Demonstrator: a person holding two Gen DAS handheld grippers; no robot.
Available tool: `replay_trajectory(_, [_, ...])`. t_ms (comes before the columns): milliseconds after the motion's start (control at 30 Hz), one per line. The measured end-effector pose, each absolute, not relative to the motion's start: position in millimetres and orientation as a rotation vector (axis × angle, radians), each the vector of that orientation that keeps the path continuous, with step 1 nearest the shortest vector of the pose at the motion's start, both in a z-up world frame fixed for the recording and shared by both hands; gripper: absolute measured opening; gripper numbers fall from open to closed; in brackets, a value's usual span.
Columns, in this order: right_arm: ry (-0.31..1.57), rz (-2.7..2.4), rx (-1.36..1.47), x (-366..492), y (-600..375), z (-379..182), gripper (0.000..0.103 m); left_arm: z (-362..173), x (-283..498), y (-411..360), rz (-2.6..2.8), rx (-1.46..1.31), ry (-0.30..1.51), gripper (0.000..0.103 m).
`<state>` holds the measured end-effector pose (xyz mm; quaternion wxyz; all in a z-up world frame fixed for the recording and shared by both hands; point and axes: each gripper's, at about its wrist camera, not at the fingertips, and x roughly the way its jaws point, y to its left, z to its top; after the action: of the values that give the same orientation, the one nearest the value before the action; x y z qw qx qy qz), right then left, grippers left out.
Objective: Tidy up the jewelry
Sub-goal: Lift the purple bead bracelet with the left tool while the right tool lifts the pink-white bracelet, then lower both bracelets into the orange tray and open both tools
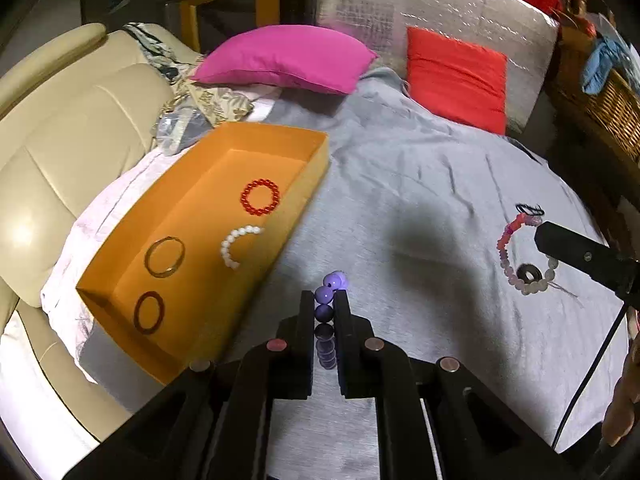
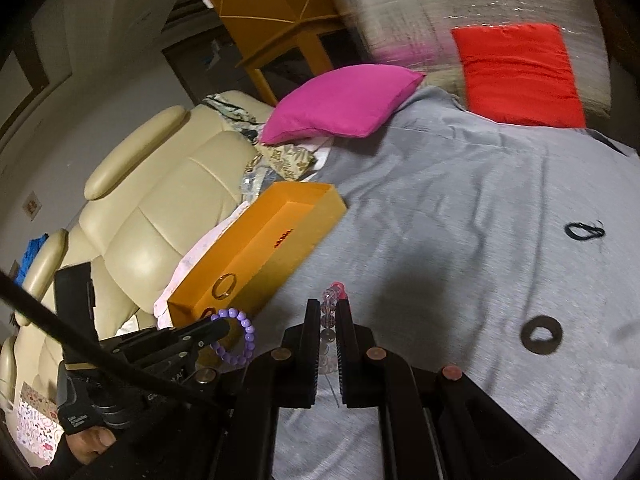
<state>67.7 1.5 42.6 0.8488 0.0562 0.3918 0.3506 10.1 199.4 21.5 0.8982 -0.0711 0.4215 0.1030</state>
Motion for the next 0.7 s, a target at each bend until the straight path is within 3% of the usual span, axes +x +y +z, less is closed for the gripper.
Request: replay_trajectory(700, [0.825,0.867,0.056,118.1,142.6,58.3,0.008,28.4,17.1,309.1,0.412,-0.239,0.828,0.009])
